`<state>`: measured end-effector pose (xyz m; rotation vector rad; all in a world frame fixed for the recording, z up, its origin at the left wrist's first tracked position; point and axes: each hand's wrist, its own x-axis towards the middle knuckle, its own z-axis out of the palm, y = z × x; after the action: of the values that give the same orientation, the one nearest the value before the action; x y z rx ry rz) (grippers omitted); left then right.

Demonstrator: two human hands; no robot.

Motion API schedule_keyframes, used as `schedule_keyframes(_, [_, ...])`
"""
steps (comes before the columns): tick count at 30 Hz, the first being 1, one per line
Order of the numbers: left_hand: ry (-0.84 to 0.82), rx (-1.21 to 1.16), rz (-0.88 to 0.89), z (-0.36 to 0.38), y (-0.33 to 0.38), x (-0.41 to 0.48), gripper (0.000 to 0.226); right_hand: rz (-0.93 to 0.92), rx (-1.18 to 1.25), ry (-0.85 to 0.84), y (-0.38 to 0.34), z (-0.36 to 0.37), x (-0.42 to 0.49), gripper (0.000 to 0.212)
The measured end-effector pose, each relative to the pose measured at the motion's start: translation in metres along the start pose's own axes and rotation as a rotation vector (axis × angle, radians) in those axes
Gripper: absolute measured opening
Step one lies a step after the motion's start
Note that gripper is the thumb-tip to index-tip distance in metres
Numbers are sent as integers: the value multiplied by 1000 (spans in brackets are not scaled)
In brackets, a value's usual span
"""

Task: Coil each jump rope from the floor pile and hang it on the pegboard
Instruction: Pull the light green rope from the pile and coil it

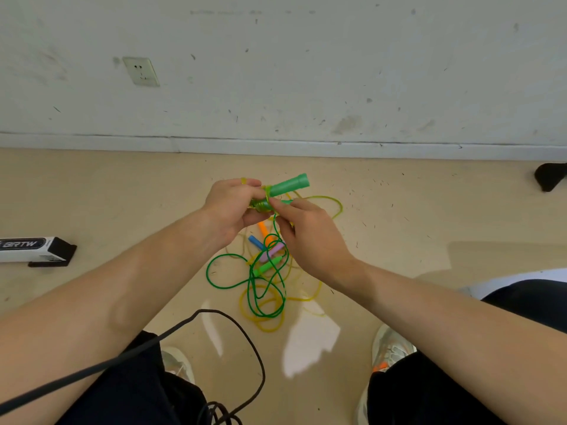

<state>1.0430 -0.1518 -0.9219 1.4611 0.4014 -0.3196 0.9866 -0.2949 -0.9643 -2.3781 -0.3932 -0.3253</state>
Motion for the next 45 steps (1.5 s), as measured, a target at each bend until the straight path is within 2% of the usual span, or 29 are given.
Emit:
schedule_keyframes(4, [-30, -62, -48, -2, 2, 1, 11, -45, -142, -65, 0, 1, -2, 44])
schedule_keyframes(7, [-10, -9, 3, -4, -6, 4, 35, -83, -242, -83, -2, 2, -3, 49])
schedule_keyframes(9, [32, -30, 20, -5, -6, 6, 40, -115, -152, -14, -3, 4, -7, 41])
schedule_keyframes(10, [43, -38, 25, -6, -5, 7, 39, -87, -63, 36, -5, 5, -7, 35])
schedule_keyframes(12, [44, -54, 18, -6, -1, 7, 37, 109, 137, 57, -9, 0, -6, 22])
schedule_keyframes(14, [36, -88, 5, -7, 3, 7, 33, 325, 295, -45, -10, -9, -3, 21])
schedule_keyframes(16, [10, -131, -14, -10, 8, 6, 32, 413, 361, -175, -5, -16, 1, 32])
schedule_keyframes(19, [-81, -102, -37, -15, 15, 3, 36, 372, 349, -317, 14, -22, 11, 38])
schedule_keyframes(24, [-353, 96, -37, -21, 23, -3, 31, 273, 408, -423, 44, -41, 26, 19])
schedule_keyframes(29, [-483, 503, 76, -23, 22, -4, 34, 130, 30, -480, 50, -53, 35, 30])
schedule_keyframes(31, [-473, 665, 138, -23, 20, -3, 35, 121, -97, -500, 50, -54, 35, 34])
schedule_keyframes(33, [-458, 798, 185, -22, 16, -2, 34, 141, -89, -489, 48, -55, 35, 39])
schedule_keyframes(37, [-329, 976, 318, -18, 7, 1, 34, 231, 141, -423, 36, -56, 38, 25])
schedule_keyframes(40, [-188, 1097, 447, -15, 2, 6, 37, 353, 325, -396, 21, -52, 38, 26])
schedule_keyframes(42, [-97, 1079, 517, -14, -4, 9, 38, 429, 445, -348, 11, -45, 34, 26])
schedule_keyframes(45, [44, 890, 570, -10, -10, 12, 37, 520, 648, -227, 1, -31, 21, 17])
